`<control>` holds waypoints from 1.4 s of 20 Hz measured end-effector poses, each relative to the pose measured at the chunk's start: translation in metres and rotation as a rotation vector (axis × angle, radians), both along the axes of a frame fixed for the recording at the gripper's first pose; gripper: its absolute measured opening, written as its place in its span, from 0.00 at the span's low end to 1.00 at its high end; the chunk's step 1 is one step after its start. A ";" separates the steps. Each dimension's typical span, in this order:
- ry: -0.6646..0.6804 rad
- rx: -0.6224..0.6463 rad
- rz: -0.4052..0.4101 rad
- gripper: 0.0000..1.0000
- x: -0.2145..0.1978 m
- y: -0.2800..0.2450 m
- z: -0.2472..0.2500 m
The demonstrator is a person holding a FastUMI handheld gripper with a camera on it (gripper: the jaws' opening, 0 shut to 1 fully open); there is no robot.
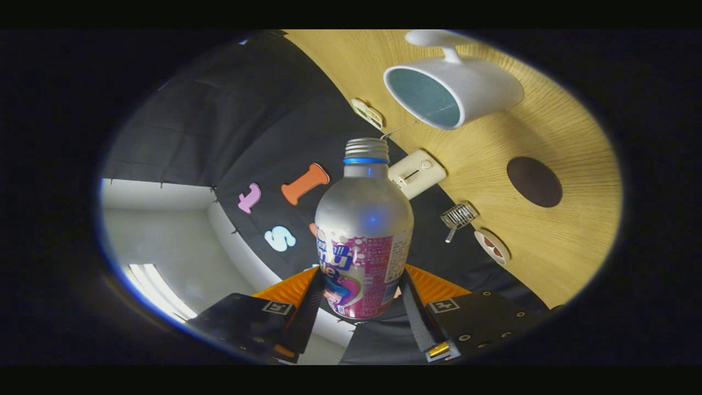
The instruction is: Take the bottle from table, then pour the juice into the cup, finally place the bottle on the coaster
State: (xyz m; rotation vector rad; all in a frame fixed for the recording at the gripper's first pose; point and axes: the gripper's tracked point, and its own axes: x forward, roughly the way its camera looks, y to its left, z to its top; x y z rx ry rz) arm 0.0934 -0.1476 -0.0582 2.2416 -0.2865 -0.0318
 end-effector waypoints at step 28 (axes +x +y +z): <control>0.193 -0.239 0.046 0.74 0.008 0.002 -0.038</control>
